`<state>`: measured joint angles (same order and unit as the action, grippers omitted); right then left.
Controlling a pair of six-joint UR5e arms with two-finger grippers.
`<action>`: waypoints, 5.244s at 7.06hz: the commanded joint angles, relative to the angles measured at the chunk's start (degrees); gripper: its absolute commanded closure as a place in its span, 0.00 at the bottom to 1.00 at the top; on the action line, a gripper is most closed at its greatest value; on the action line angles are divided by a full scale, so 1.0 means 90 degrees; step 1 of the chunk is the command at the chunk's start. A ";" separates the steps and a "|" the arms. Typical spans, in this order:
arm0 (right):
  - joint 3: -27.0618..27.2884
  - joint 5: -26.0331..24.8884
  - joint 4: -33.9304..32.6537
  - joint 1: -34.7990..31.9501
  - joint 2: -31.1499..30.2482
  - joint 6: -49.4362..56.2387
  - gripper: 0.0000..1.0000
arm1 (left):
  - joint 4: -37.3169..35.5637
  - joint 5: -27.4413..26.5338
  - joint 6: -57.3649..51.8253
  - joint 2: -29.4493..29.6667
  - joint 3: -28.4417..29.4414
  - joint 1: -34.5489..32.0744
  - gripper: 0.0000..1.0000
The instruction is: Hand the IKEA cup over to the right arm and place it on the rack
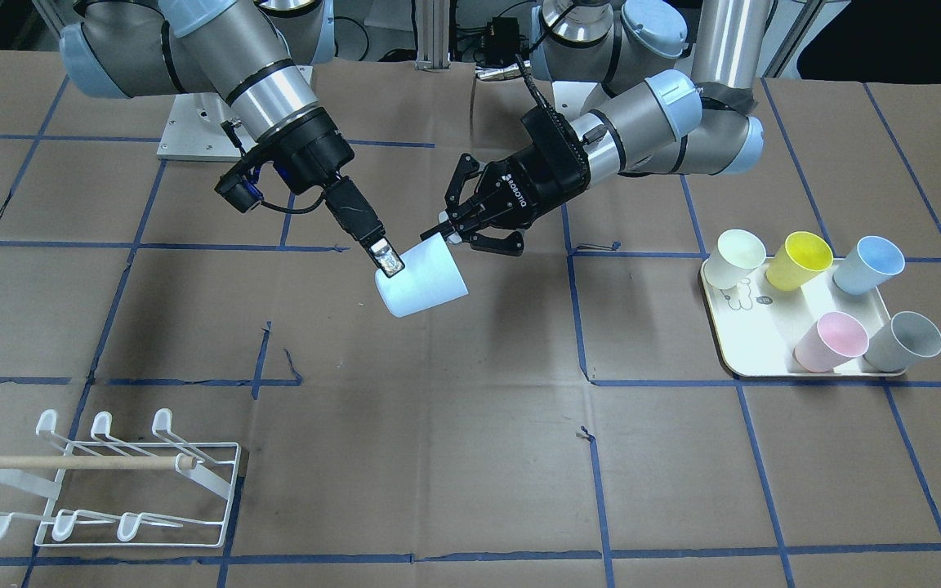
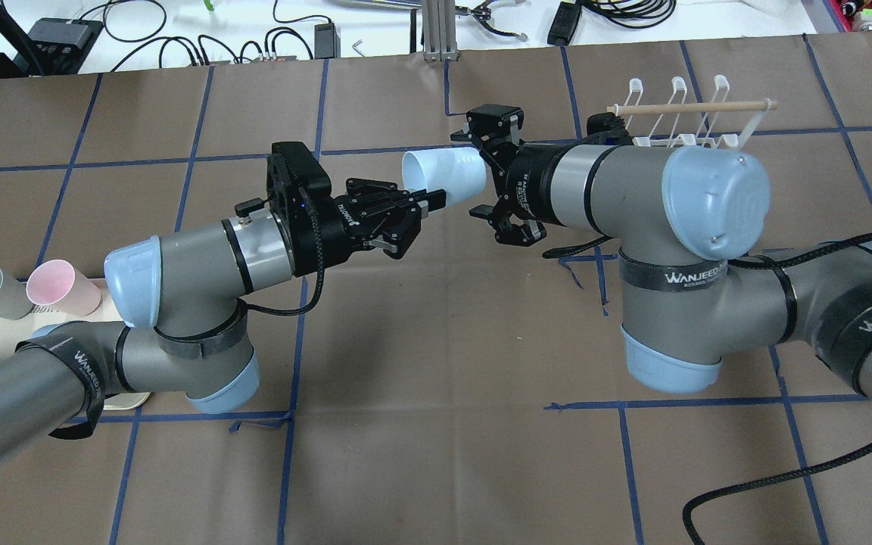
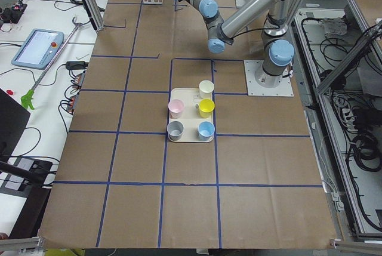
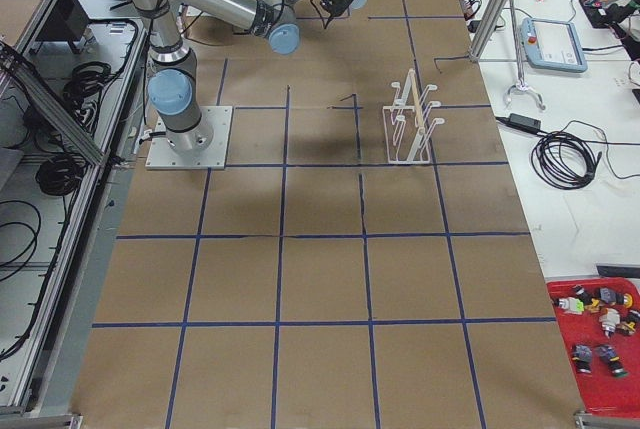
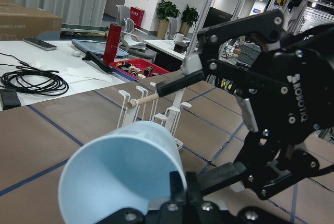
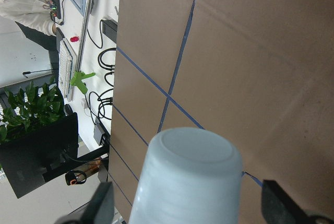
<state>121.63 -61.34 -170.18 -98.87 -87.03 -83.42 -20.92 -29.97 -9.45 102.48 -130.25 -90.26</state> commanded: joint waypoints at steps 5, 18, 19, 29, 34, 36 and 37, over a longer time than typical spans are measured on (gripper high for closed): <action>-0.0165 -0.0011 0.0002 -0.0157 0.0334 -0.0038 0.01 | -0.0019 0.0000 0.0083 0.0000 0.0000 0.0000 0.93; -0.0262 0.0038 0.0002 -0.0157 0.0305 -0.0009 0.50 | -0.0498 -0.1005 0.0962 -0.0195 0.0059 0.0641 0.01; -0.0311 0.0028 0.0002 -0.0137 0.0344 0.0040 0.57 | -0.0498 -0.0996 0.0962 -0.0205 0.0058 0.0992 0.01; -0.2284 -0.3047 -0.1147 0.0917 0.1807 0.8621 0.67 | 0.7699 -0.5692 0.0953 -0.1521 0.2261 0.1123 0.01; -0.2468 -0.3175 -0.2991 0.1493 0.2948 0.9845 0.69 | 1.1581 -0.6942 -0.0078 -0.1845 0.3047 0.1287 0.01; -0.2722 -0.3156 -0.3162 0.1494 0.3302 0.9835 0.68 | 1.1621 -0.6953 -0.0189 -0.1885 0.3028 0.1366 0.01; -0.2665 -0.3165 -0.3162 0.1494 0.3332 0.9835 0.68 | 1.1621 -0.7079 -0.0963 -0.1904 0.2979 0.1715 0.01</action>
<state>97.73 -89.80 -198.21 -85.47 -57.94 5.11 83.53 -92.71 -12.53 85.56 -102.94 -77.37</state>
